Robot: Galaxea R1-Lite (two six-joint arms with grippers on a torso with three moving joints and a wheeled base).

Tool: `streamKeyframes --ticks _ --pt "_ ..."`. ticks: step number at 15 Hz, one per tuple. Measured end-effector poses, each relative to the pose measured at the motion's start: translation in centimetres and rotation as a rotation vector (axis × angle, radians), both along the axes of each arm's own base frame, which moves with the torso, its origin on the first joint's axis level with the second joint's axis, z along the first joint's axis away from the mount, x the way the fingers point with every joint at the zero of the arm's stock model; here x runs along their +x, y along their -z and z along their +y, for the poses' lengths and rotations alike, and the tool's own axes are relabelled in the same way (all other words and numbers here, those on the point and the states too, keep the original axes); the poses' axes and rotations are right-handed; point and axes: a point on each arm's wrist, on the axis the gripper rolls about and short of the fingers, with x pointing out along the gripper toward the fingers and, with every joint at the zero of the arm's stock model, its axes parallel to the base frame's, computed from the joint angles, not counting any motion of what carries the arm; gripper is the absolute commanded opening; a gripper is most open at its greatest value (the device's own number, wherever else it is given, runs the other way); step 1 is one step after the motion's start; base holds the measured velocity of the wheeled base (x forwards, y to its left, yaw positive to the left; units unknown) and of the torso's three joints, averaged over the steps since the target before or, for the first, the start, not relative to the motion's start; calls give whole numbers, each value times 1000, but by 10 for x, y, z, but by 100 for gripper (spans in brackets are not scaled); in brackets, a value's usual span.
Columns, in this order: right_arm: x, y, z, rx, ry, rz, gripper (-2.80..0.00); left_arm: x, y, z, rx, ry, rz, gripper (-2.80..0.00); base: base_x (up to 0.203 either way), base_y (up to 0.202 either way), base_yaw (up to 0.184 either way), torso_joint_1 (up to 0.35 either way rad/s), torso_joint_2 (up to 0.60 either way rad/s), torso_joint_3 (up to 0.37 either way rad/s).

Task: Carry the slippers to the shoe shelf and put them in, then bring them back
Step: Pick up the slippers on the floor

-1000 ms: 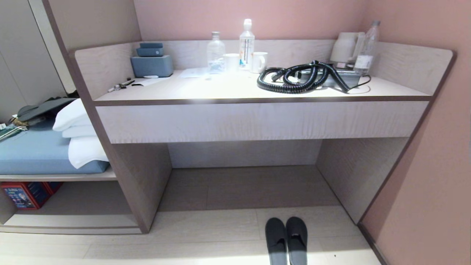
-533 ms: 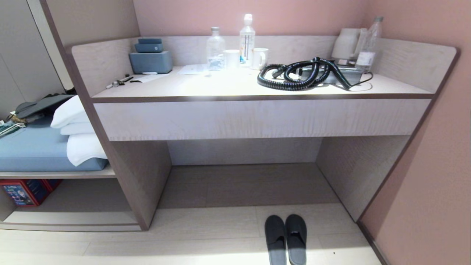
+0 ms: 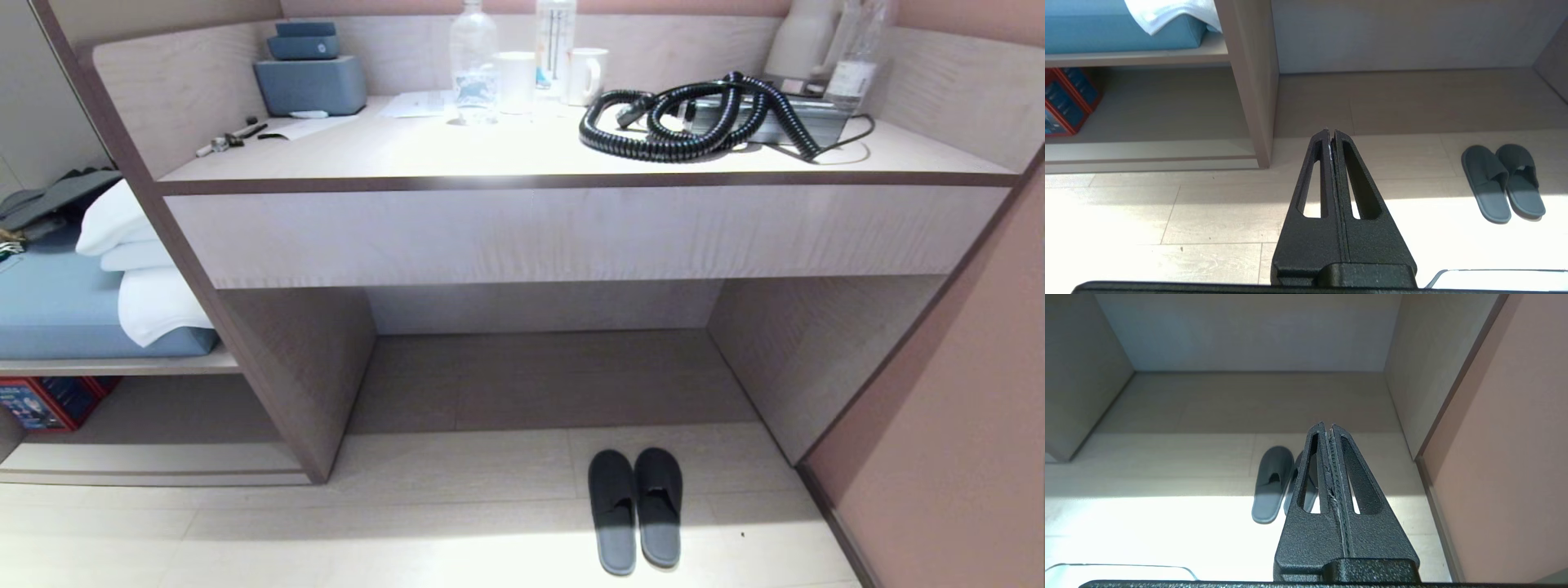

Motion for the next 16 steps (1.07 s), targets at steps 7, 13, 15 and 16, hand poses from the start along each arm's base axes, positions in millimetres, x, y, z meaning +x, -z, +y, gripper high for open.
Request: streamKeyframes --ticks 7,13,15,16 --pt "0 0 0 -4 0 0 -280 0 0 0 0 0 0 -280 0 0 0 4 2 -199" --pt "0 0 0 -10 -2 0 -280 0 0 0 1 0 0 -280 0 0 0 2 3 -194" --pt "0 0 0 -15 -3 1 -280 0 0 0 0 0 0 -280 0 0 0 4 4 -197" --pt "0 0 0 -13 -3 1 -280 0 0 0 0 0 0 -280 0 0 0 2 10 -198"
